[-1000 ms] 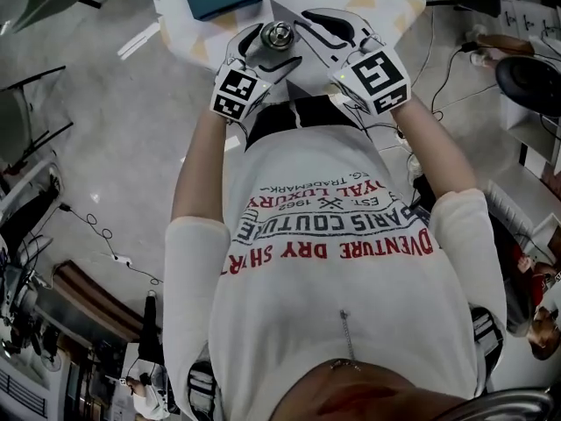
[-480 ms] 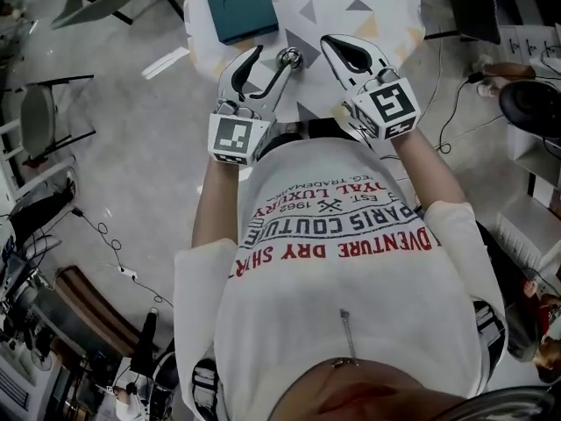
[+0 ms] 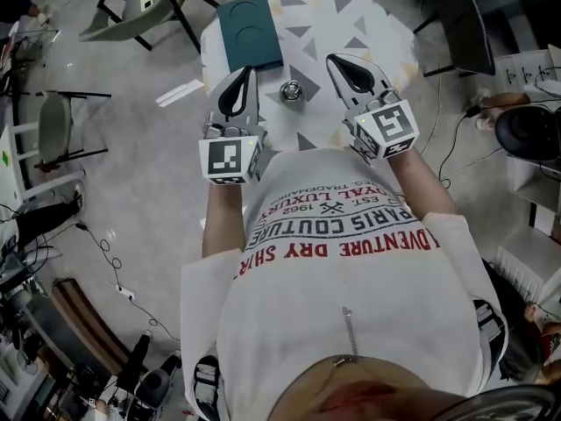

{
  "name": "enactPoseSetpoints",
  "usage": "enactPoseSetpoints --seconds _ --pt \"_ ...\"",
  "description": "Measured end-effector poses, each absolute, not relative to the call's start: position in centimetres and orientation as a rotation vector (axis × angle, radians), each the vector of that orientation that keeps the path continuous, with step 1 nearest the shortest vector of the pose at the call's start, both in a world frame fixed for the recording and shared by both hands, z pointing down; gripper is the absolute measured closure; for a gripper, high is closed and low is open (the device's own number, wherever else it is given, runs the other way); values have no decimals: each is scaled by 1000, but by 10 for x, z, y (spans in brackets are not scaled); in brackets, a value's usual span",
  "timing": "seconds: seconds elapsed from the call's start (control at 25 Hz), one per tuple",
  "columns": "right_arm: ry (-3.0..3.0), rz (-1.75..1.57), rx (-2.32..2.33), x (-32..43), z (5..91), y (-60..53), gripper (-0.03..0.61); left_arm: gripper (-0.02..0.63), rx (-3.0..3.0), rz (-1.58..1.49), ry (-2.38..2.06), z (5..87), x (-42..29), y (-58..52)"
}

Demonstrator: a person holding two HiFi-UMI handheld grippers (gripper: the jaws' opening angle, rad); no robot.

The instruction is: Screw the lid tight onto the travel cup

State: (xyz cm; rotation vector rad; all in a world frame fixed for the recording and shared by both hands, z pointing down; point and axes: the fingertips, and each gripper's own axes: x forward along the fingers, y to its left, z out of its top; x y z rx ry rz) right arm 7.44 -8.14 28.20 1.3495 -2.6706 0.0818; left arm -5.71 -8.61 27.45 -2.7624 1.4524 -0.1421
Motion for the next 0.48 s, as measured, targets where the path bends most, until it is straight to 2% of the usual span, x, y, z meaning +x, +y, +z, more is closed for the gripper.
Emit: enactPoseSetpoints --seconds 0.48 --pt "-2696 14 1298 76 270 -87 569 603 -2741 -36 1504 246 -59 -94"
